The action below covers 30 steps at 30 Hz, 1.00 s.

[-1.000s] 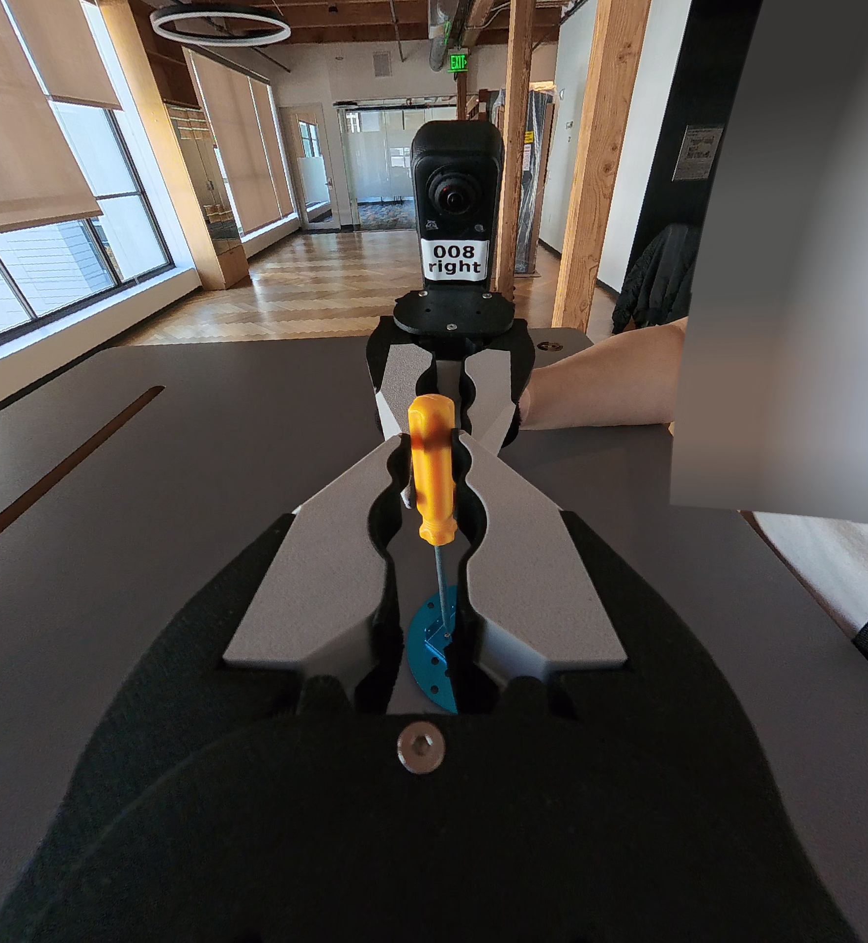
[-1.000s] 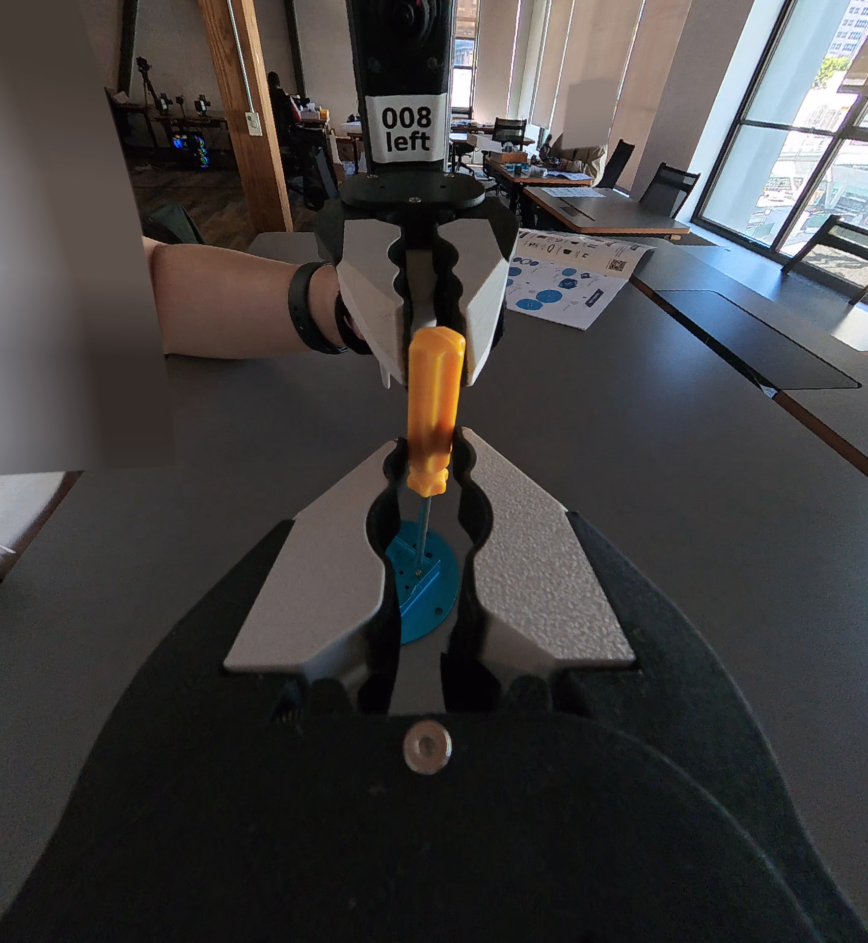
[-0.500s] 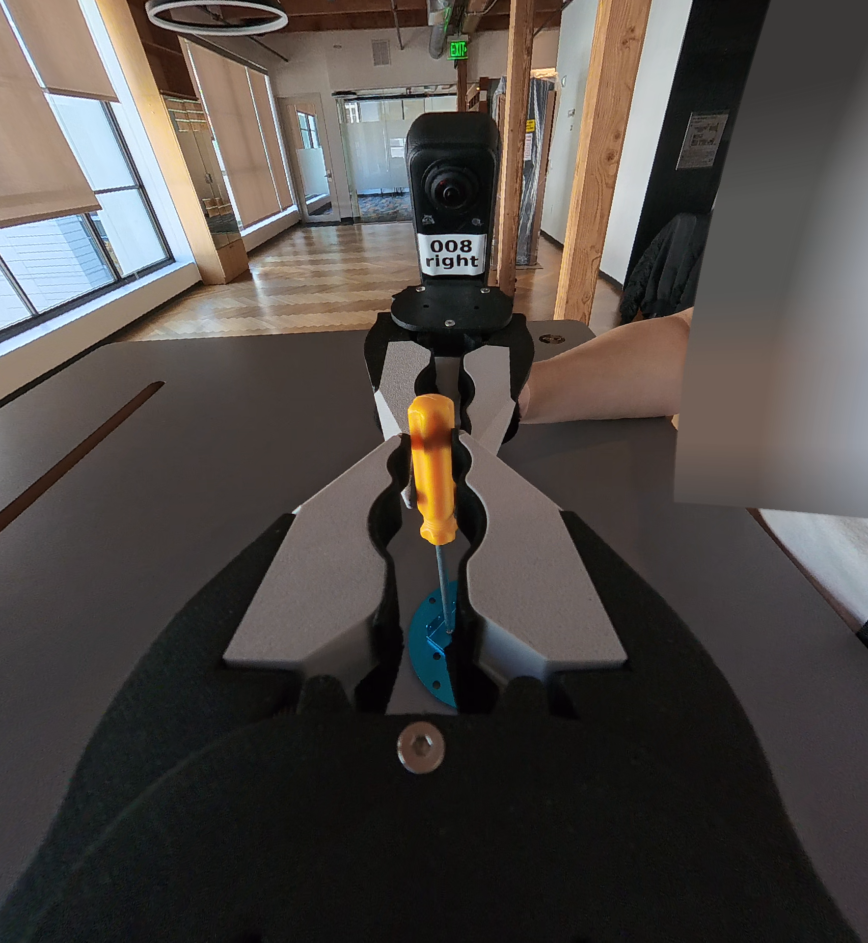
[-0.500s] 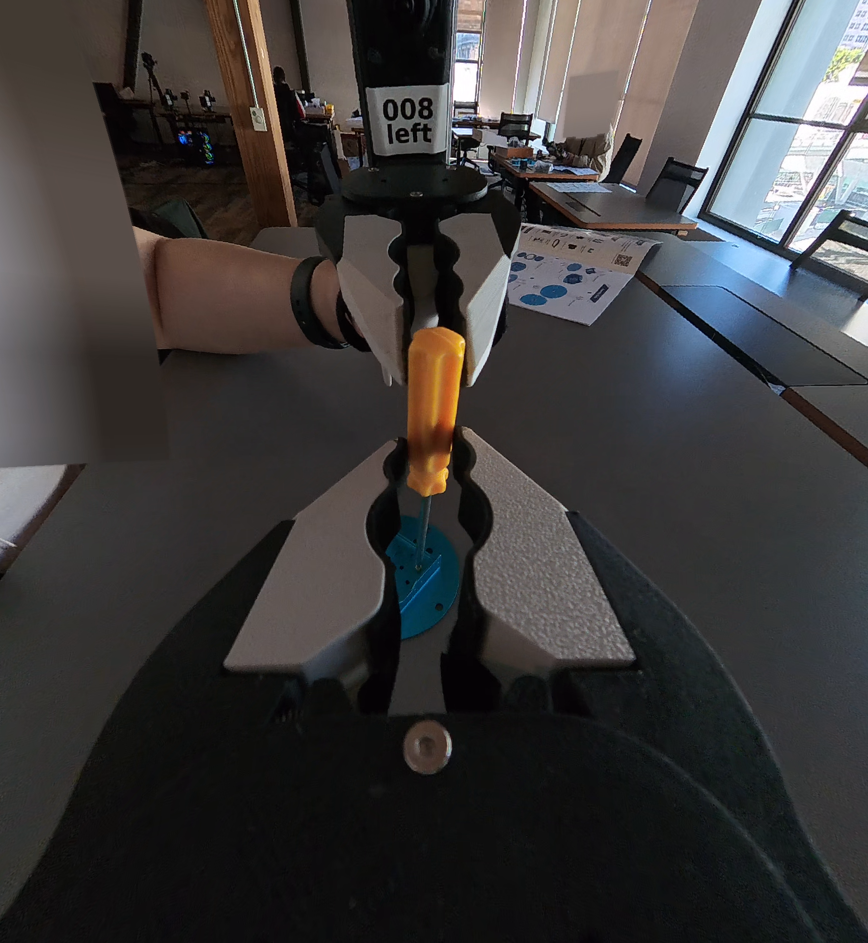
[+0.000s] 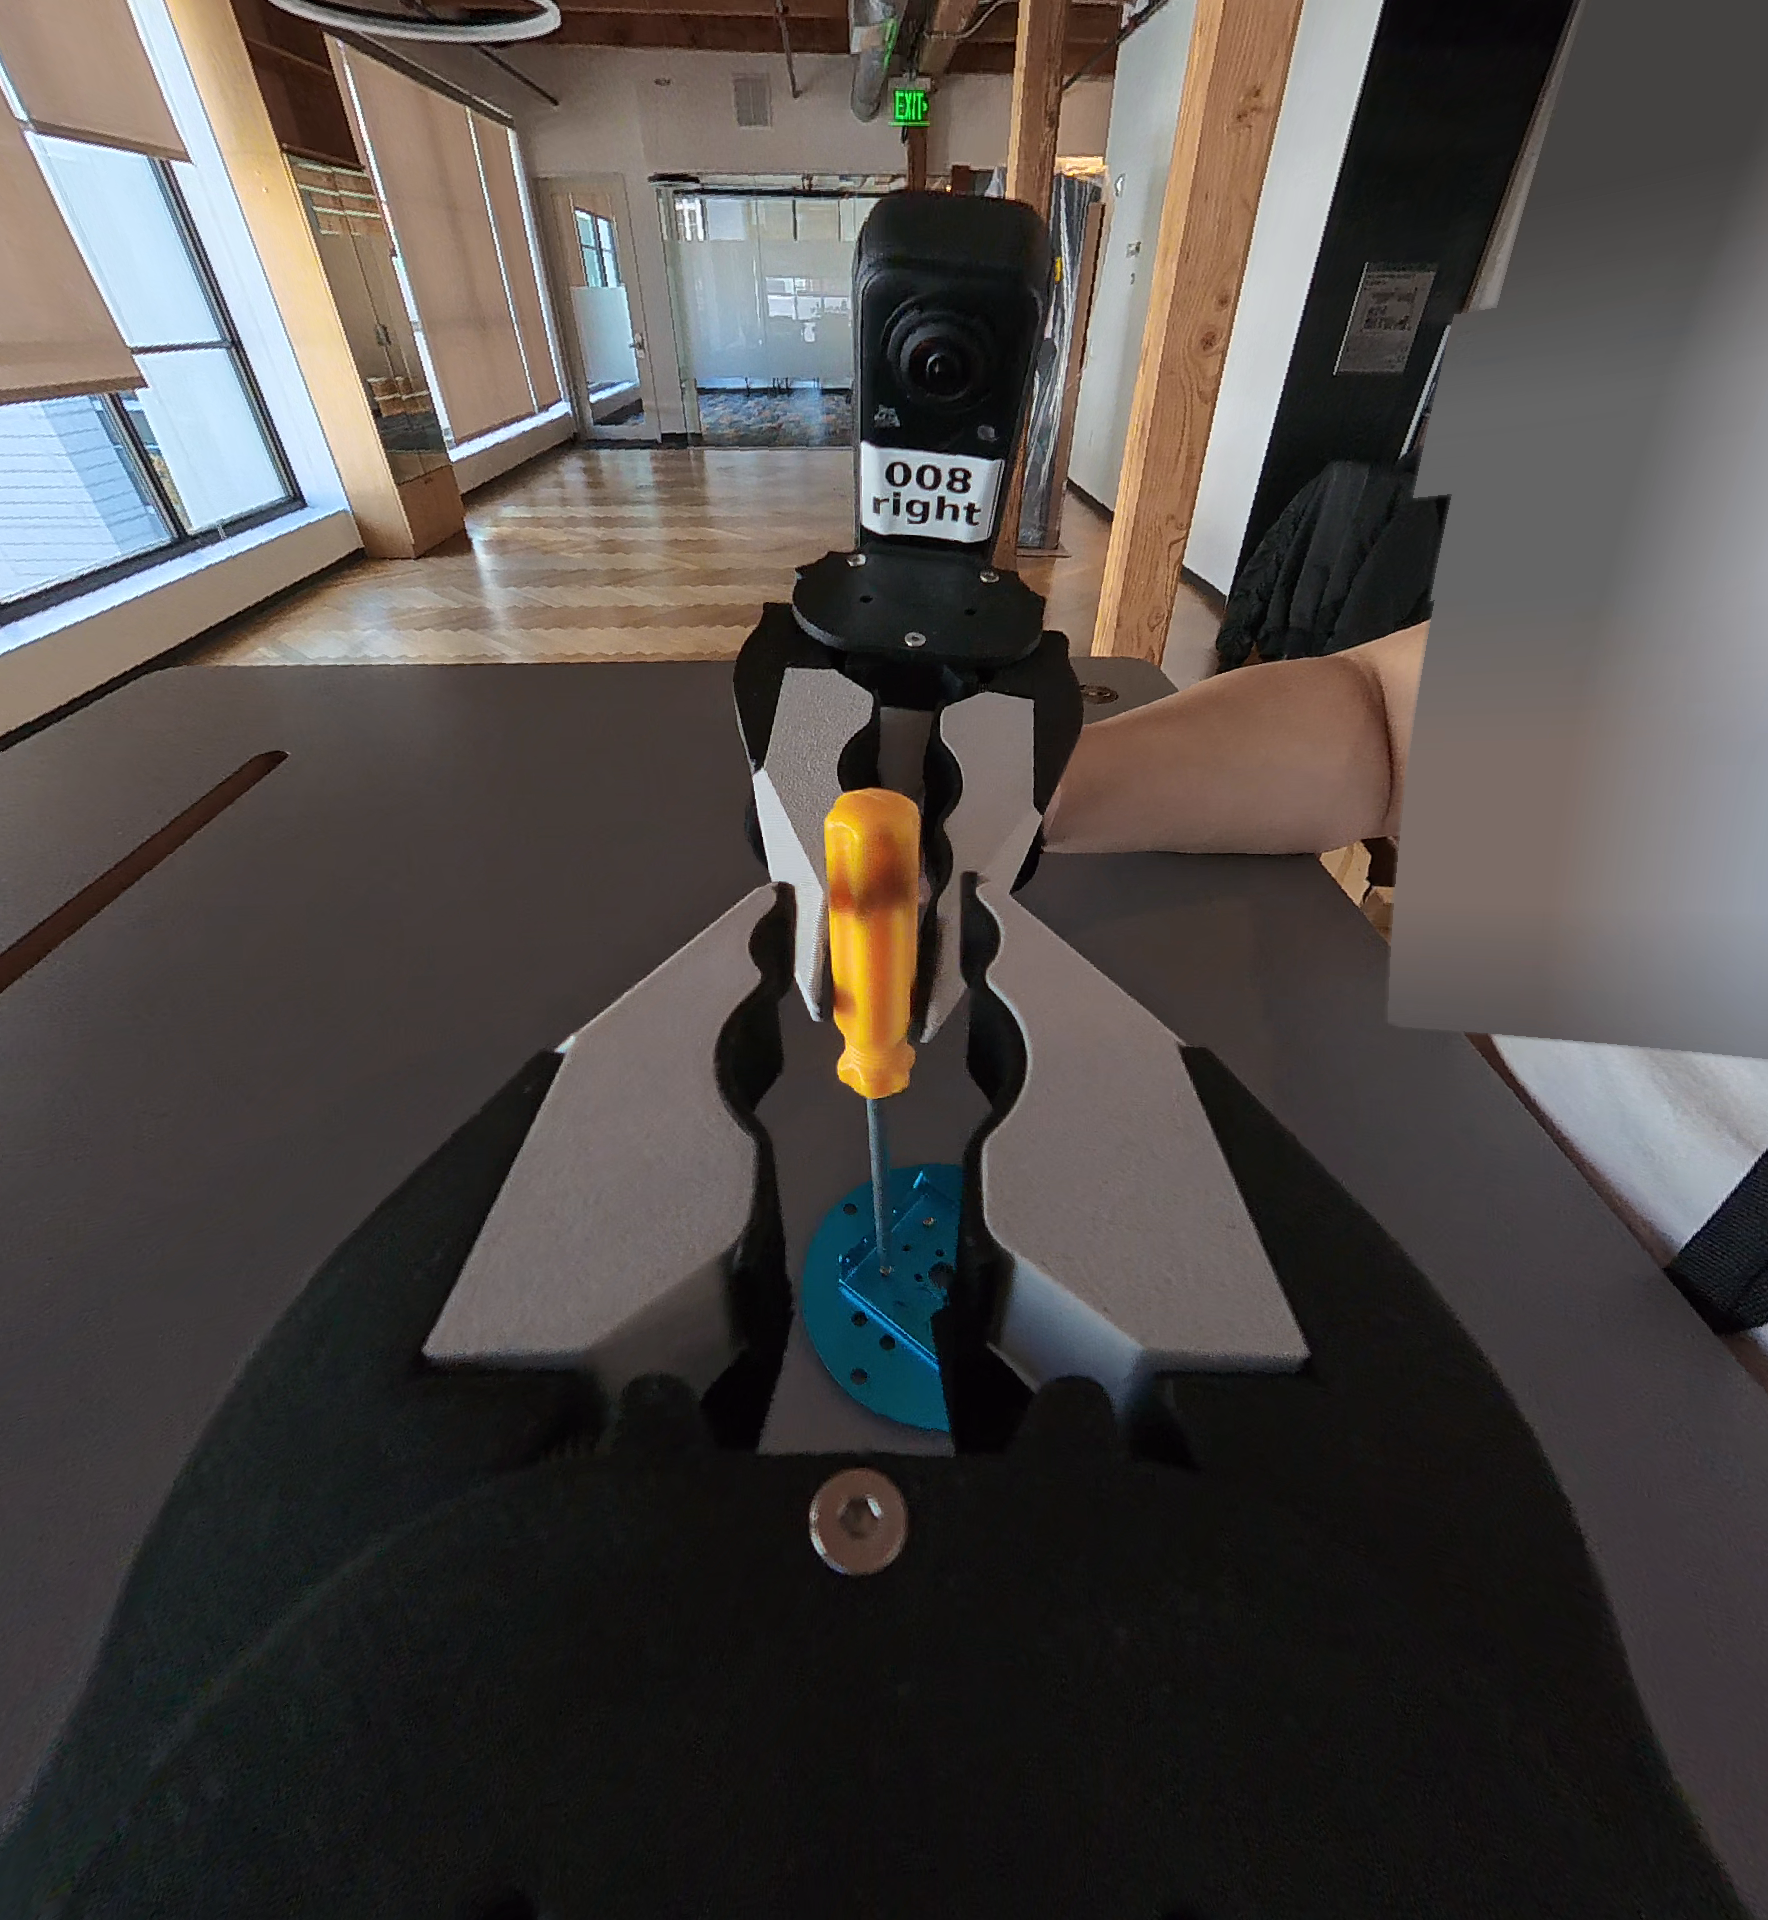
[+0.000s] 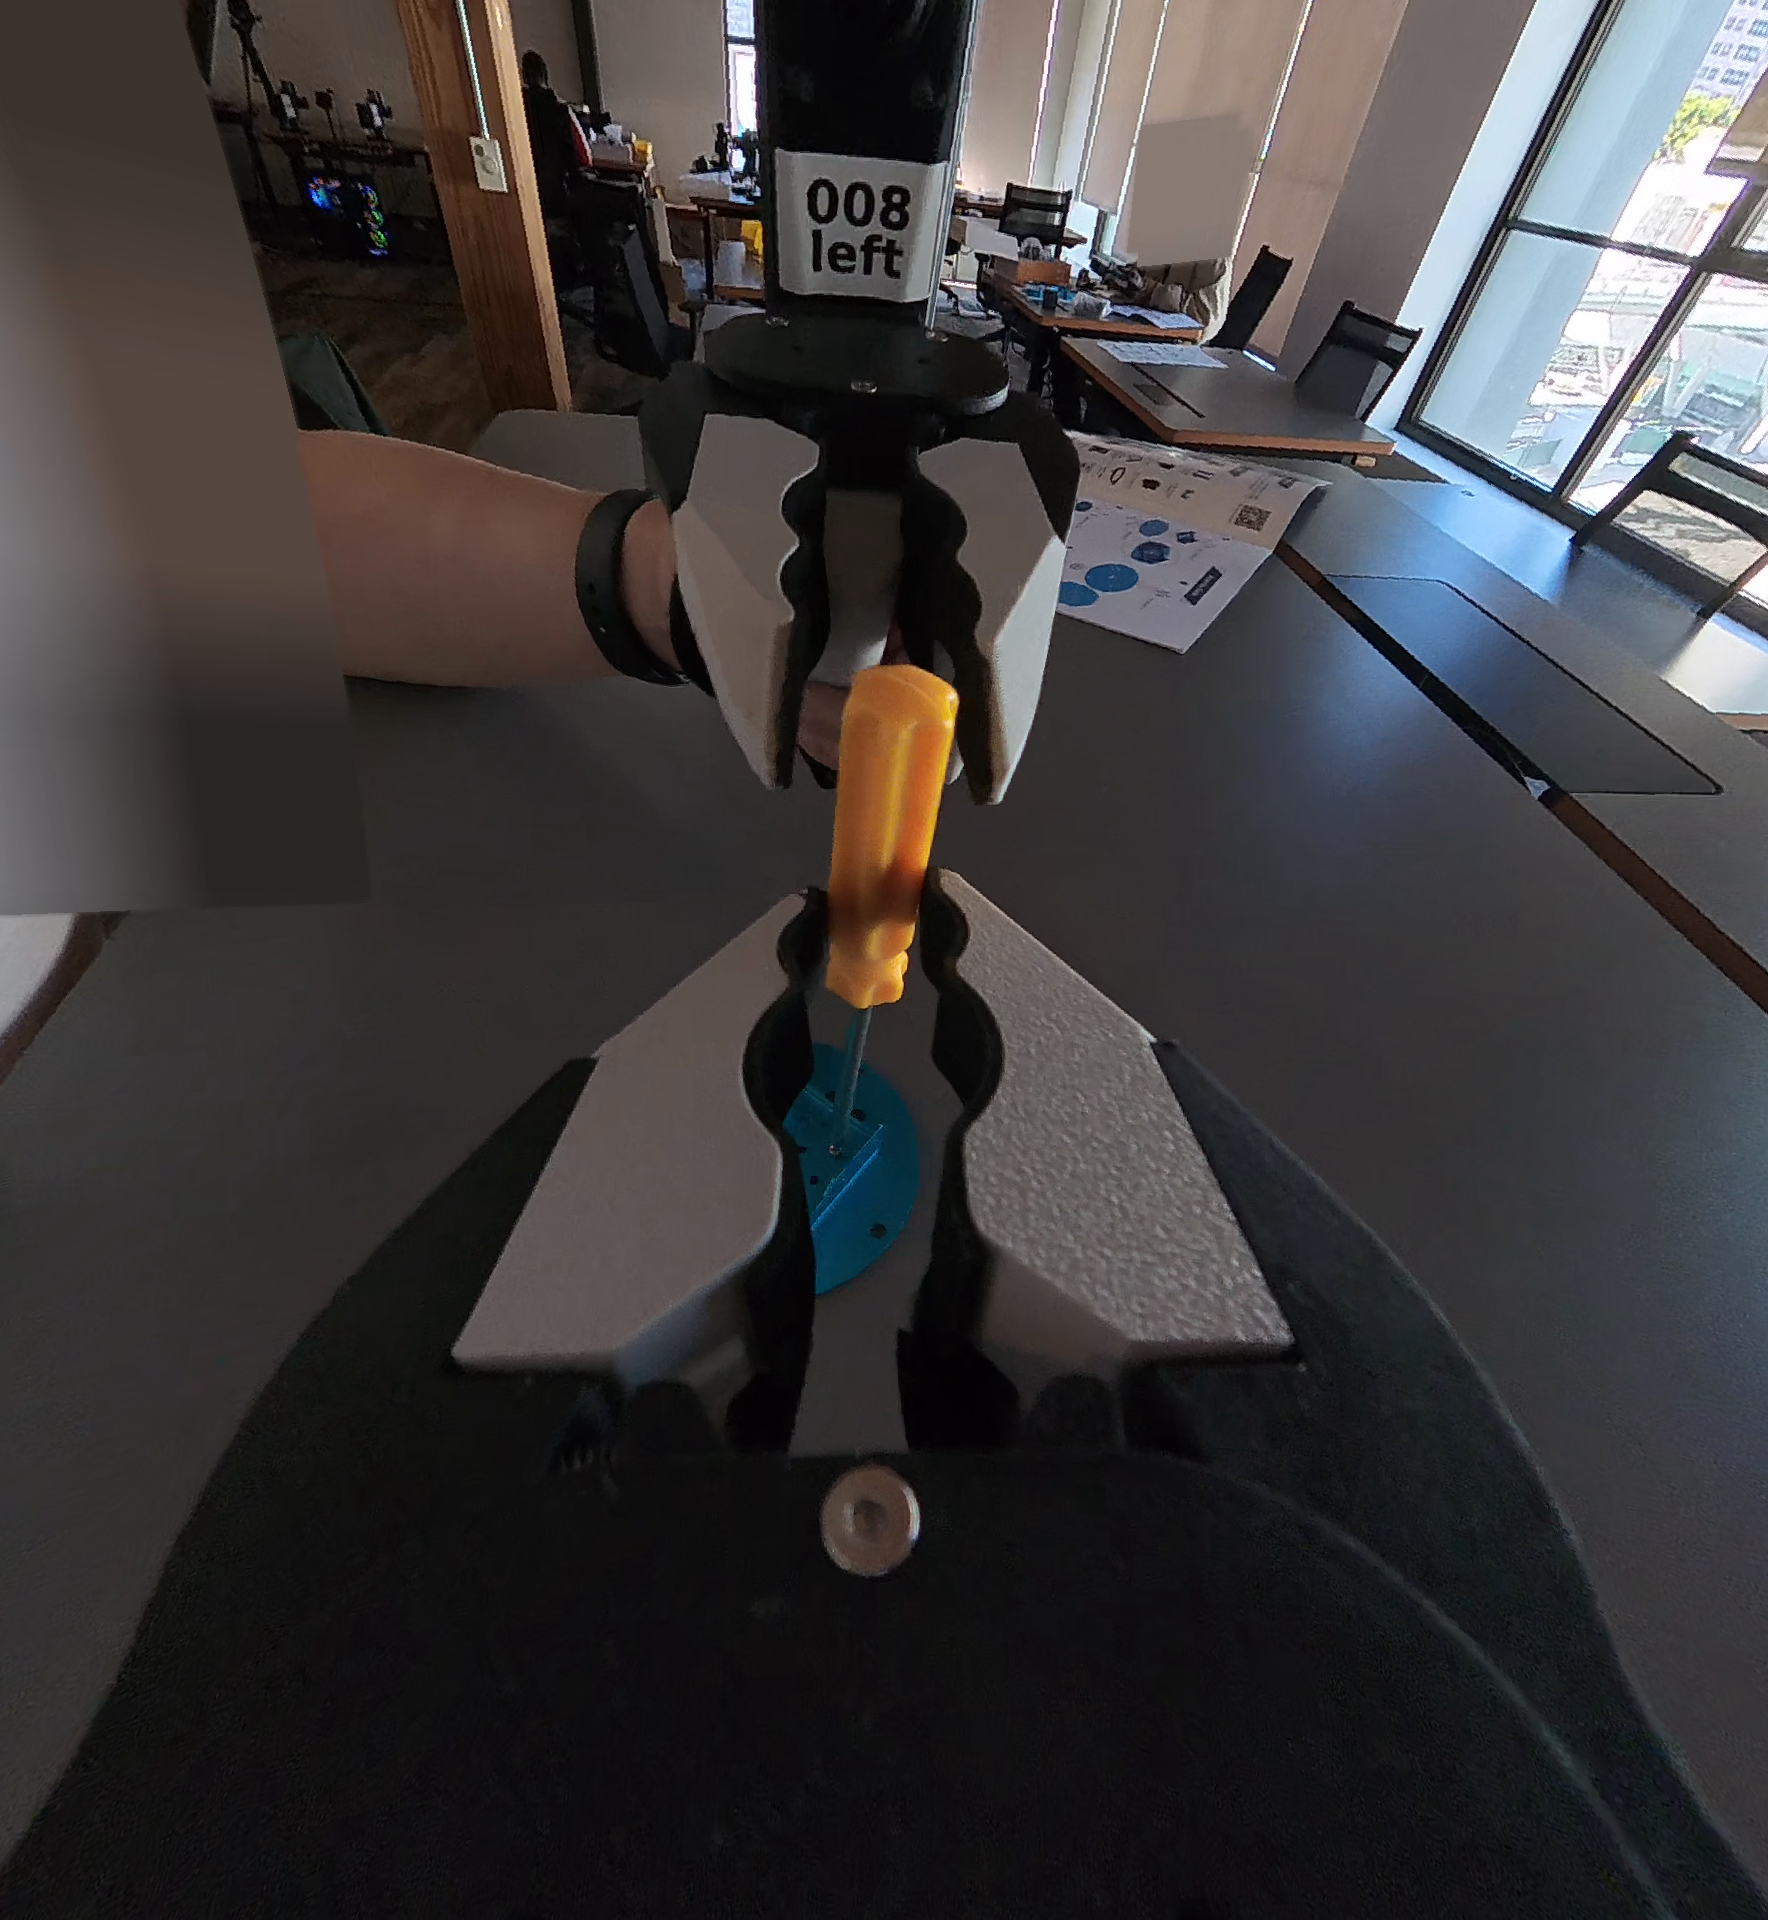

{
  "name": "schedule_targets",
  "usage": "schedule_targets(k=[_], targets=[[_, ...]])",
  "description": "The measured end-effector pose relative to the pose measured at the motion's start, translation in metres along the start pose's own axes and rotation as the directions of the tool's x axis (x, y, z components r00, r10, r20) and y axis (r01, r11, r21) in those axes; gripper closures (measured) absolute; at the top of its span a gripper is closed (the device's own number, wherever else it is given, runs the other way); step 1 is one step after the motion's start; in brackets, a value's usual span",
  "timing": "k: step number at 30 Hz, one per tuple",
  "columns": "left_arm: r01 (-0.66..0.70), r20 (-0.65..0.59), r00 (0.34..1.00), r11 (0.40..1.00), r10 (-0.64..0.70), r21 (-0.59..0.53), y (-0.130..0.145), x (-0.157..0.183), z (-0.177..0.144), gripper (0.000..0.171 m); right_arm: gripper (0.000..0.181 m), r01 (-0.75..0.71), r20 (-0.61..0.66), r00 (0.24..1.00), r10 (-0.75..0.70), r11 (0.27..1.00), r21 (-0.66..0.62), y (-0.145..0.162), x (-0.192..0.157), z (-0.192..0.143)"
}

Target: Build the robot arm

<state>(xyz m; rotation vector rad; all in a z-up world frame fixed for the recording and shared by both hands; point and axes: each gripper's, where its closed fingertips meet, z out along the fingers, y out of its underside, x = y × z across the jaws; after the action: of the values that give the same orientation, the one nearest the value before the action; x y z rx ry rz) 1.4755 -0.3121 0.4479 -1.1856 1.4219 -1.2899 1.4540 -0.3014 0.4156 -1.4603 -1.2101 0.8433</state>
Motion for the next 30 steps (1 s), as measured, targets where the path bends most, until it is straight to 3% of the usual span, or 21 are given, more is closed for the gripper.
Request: schedule_targets(k=[3, 9, 16, 28, 30], targets=[[-0.009, 0.027, 1.000, 0.998, 0.011, -0.057, 0.008, 0.000, -0.007, 0.131, 0.164, 0.012, -0.017, 1.000, -0.012, 1.000, -0.007, 0.000, 0.001, 0.000], [-0.023, 0.129, 0.990, 0.974, 0.053, -0.225, 0.041, 0.000, -0.017, 0.139, 0.164, 0.033, -0.021, 0.999, -0.033, 0.999, -0.015, -0.001, -0.002, 0.002], [0.045, 0.162, 0.987, 0.978, -0.012, -0.204, 0.053, 0.001, 0.008, 0.149, 0.164, 0.047, -0.030, 0.998, -0.048, 0.999, -0.022, -0.001, -0.002, 0.003], [-0.023, 0.170, 0.985, 0.992, 0.044, -0.123, 0.051, 0.000, 0.008, 0.155, 0.163, 0.044, -0.005, 0.999, -0.044, 0.997, -0.063, -0.001, -0.002, 0.002], [-0.049, 0.171, 0.983, 0.992, 0.068, -0.116, 0.051, 0.000, 0.008, 0.155, 0.153, 0.075, -0.010, 0.997, -0.076, 0.994, -0.082, -0.004, -0.002, 0.000]])
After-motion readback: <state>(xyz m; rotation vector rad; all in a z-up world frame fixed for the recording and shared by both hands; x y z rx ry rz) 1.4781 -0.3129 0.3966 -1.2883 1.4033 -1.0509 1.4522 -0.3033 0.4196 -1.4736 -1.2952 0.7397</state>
